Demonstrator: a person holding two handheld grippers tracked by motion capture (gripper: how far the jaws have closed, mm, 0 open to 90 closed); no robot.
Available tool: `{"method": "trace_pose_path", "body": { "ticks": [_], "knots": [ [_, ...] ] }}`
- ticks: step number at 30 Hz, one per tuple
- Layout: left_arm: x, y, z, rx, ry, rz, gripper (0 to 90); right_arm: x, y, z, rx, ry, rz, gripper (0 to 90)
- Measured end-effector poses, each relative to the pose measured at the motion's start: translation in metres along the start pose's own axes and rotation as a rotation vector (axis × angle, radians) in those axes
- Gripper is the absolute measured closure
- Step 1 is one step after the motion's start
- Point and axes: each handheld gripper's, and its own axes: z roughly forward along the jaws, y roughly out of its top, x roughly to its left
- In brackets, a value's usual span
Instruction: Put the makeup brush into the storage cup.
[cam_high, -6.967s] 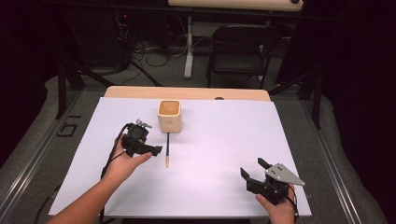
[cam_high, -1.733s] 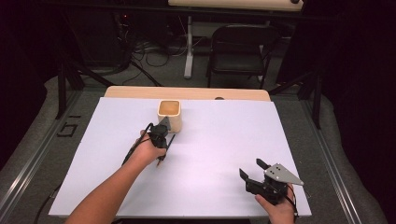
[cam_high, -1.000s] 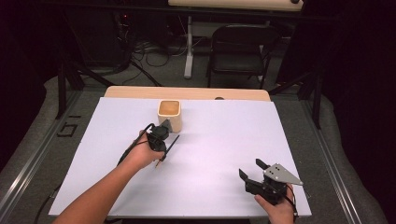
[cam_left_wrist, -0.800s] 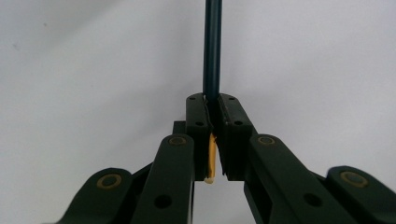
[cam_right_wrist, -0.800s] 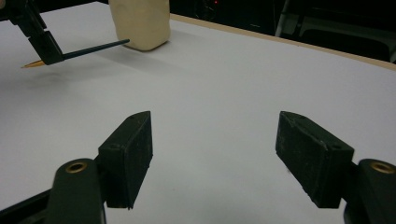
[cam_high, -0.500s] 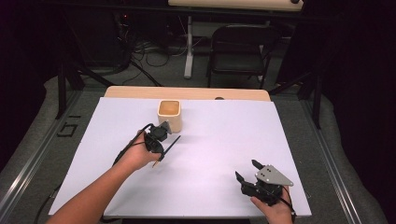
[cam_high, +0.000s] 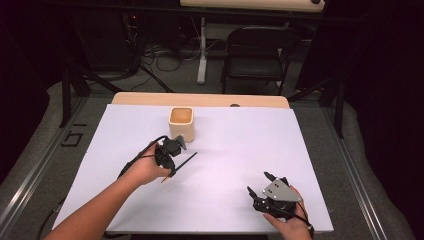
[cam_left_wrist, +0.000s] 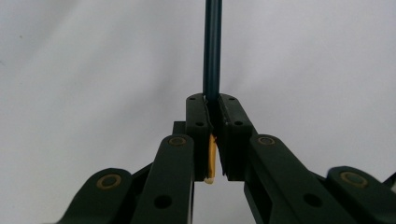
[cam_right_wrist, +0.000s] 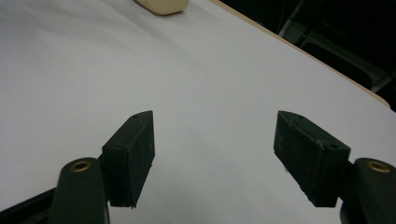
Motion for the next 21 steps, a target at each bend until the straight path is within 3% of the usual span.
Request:
{"method": "trace_pose_path", "body": {
  "ticks": [8,14,21],
  "knots": [
    [-0.011,-0.002,-0.001,0.021,-0.017,0.046,84.1,0.006,0.003,0.003,0.023,-0.007,-0.094,30.2],
    [-0.017,-0.002,-0.002,0.029,-0.021,0.060,84.1,0.009,0.006,0.006,0.037,-0.012,-0.170,31.6],
    [-0.019,-0.002,-0.003,0.026,-0.023,0.066,84.1,0.015,0.010,0.009,0.045,-0.001,-0.228,33.0]
  ]
}}
